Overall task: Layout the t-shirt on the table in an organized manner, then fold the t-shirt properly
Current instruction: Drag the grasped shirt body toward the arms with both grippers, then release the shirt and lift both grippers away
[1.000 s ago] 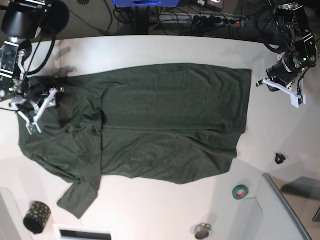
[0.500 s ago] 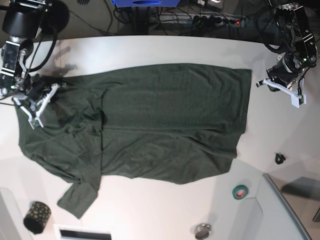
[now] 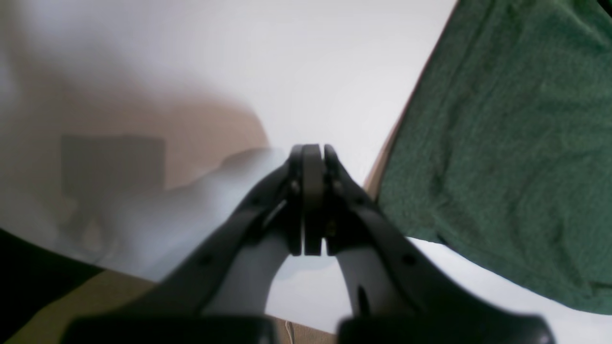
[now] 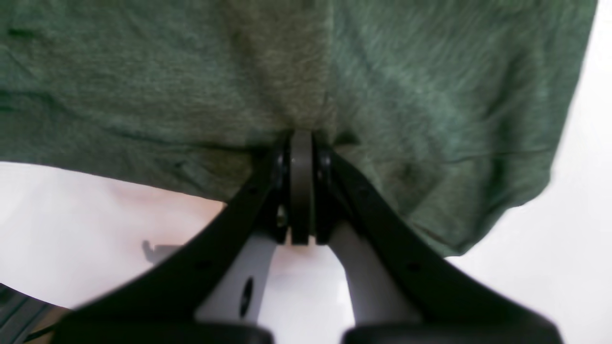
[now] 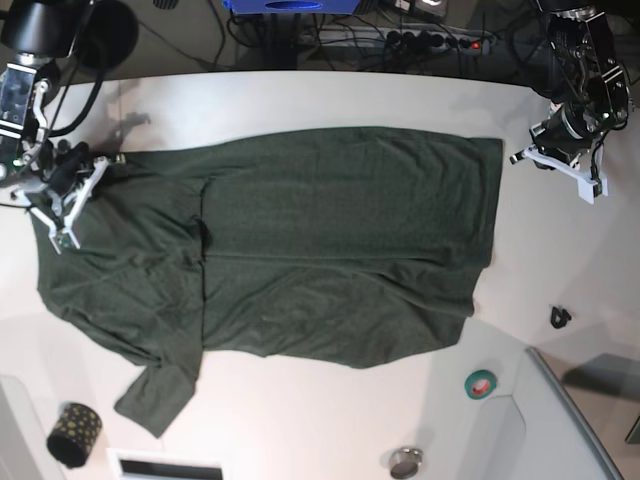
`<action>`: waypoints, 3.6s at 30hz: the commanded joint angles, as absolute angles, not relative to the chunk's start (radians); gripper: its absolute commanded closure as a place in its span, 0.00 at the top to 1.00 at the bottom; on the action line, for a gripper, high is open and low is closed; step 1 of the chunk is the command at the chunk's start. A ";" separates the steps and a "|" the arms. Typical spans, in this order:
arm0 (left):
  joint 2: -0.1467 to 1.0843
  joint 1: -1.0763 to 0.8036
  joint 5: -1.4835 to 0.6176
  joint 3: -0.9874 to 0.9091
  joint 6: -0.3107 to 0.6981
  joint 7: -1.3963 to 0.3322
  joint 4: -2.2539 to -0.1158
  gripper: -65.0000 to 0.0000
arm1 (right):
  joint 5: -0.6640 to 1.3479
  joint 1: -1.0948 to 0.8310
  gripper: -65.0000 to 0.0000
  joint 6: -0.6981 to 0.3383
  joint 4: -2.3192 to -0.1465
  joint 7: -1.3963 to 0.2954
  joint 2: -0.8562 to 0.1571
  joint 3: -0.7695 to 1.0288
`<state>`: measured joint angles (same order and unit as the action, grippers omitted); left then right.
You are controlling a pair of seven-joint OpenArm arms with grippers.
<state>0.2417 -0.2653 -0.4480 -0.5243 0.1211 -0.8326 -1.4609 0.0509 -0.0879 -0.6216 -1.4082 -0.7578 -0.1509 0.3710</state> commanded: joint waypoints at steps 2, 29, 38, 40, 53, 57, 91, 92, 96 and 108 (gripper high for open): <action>0.260 -0.259 -0.450 -0.532 0.124 -0.817 -1.475 0.00 | 0.059 -0.094 0.01 -0.622 -1.429 -0.751 -0.165 0.378; 0.308 -0.231 -0.446 -0.532 0.124 -0.816 -1.474 0.00 | 0.062 -0.323 0.01 -0.624 -1.627 -0.803 -0.130 0.372; 0.308 -0.216 -0.444 -0.526 0.124 -0.816 -1.434 0.00 | 0.062 -0.351 0.02 -0.622 -1.669 -0.805 -0.117 0.401; 0.308 -0.216 -0.444 -0.521 0.124 -0.816 -1.437 0.00 | 0.062 -0.306 0.10 -0.622 -1.658 -0.805 -0.117 0.452; 0.272 -0.193 -0.444 -0.338 0.124 -0.731 -1.357 0.00 | 0.059 -0.035 0.01 -0.622 -1.291 -0.794 -0.156 0.493; 0.275 -0.168 -0.440 -0.329 0.124 -0.717 -1.247 0.00 | 0.059 -0.088 0.01 -0.622 -1.293 -0.756 -0.159 0.498; 0.259 -0.294 -0.349 -0.567 0.124 -0.780 -1.557 0.00 | 0.062 -0.292 0.02 -0.698 -1.738 -0.762 -0.065 0.464; 0.260 -0.294 -0.349 -0.568 0.124 -0.780 -1.557 0.00 | 0.061 -0.317 0.02 -0.698 -1.776 -0.763 -0.045 0.441; 0.260 -0.278 -0.349 -0.568 0.124 -0.780 -1.555 0.00 | 0.061 -0.371 0.12 -0.698 -1.819 -0.762 -0.012 0.282; 0.341 -0.321 -0.348 -0.697 0.179 -0.774 -1.478 0.00 | 0.058 -0.352 0.30 -0.698 -1.781 -0.756 -0.008 0.101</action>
<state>0.3248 -0.3210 -0.3431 -0.6922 0.1875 -0.7815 -1.4666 0.0502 -0.3531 -0.6968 -1.7660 -0.7704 -0.0025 0.0982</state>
